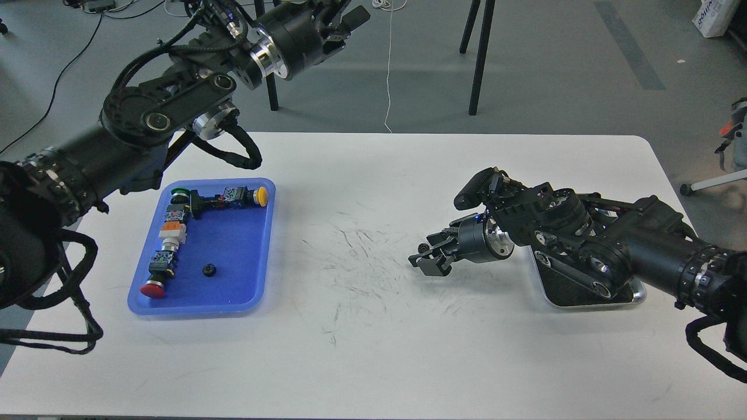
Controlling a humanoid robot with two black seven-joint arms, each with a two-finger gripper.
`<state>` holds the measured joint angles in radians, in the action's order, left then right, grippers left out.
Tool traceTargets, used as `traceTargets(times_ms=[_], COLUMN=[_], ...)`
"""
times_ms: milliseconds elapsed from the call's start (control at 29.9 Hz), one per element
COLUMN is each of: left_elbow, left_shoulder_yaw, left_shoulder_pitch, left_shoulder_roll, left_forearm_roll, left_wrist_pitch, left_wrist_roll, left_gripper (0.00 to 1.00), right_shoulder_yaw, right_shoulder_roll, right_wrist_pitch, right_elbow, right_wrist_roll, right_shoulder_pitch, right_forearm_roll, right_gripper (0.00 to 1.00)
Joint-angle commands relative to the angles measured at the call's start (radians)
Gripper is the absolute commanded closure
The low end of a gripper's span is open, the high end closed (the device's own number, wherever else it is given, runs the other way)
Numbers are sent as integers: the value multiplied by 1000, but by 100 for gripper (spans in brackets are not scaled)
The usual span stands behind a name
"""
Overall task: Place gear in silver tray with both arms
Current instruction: 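Close the right gripper around the black gear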
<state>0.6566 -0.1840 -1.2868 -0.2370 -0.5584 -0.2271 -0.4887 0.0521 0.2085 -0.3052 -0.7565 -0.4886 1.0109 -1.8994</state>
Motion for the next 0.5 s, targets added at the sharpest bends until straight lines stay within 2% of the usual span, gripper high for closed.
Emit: traceTargets(times_ms=[0, 268, 468], left_elbow=[0, 0, 0], left_shoulder_yaw=[0, 1, 1], left_shoulder_pitch=[1, 3, 3], left_shoulder_roll=[-2, -1, -1], left_forearm_roll=[0, 0, -2], left_wrist_pitch=[0, 0, 0], left_wrist_roll=[0, 0, 0], left_gripper=[0, 0, 0], right_shoulder_yaw=[0, 0, -1], right_shoulder_roll=[-17, -29, -35], right_wrist_pitch=[0, 0, 0], right_elbow=[25, 48, 57], right_wrist_roll=[0, 0, 0], right_shoulder_pitch=[0, 0, 0], right_forearm_roll=[0, 0, 0], right_gripper=[36, 39, 48])
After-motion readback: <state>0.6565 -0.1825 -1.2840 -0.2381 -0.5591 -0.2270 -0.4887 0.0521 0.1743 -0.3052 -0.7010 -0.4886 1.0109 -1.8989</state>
